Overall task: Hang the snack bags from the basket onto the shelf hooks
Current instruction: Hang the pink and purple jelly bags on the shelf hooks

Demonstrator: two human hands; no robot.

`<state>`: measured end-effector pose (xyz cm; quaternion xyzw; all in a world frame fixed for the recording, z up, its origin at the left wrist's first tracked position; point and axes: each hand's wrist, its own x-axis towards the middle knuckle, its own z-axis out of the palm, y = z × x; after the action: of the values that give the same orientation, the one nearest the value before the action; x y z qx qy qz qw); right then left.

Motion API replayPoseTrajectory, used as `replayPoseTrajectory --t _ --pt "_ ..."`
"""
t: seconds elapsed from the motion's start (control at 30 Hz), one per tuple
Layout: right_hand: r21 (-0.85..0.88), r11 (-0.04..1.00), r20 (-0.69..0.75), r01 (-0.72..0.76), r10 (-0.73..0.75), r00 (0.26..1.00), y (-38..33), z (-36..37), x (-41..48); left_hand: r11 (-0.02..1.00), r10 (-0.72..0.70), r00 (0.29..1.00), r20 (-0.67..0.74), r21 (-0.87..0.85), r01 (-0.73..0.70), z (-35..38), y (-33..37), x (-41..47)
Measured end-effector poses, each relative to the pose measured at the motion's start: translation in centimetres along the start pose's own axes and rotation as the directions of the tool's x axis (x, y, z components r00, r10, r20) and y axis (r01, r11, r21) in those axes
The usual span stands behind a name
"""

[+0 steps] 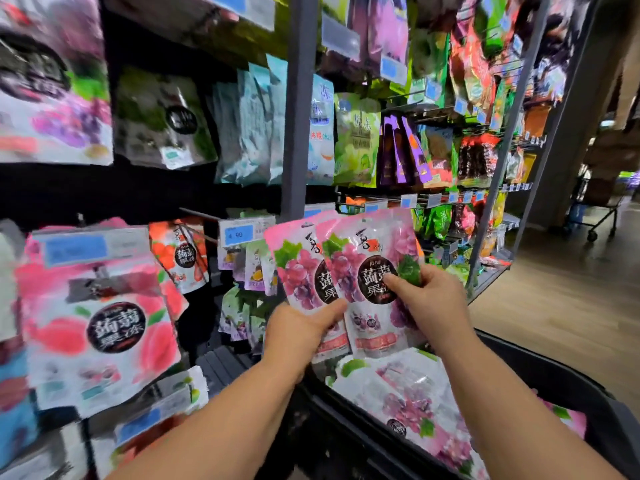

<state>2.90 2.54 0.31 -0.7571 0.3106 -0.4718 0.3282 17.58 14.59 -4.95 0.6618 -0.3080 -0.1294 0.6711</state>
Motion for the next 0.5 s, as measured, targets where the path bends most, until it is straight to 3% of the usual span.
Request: replayPoseTrajectory --t 0.07,0.17,0.33,0.5 --pt "0.017 0.999 0.004 0.037 -0.037 0.999 -2.6 0.7 -0.2 0.999 0.043 0.999 -0.031 0.024 -0.042 -2.1 1.6 0.0" --pt "0.211 0.977 0.064 0.009 -0.023 0.998 -5.7 2.3 -0.6 0.995 0.065 0.993 -0.099 0.084 -0.057 -5.5 3.6 -0.1" --pt "0.327 0.944 0.216 0.047 -0.123 0.969 -10.0 5.2 -1.5 0.998 0.063 0.977 -0.201 0.031 -0.058 -10.7 5.7 -0.3" --pt "0.305 0.952 0.553 0.007 -0.183 0.813 -12.5 6.9 -2.1 0.995 0.103 0.941 -0.321 0.045 -0.094 -15.4 8.2 -1.7"
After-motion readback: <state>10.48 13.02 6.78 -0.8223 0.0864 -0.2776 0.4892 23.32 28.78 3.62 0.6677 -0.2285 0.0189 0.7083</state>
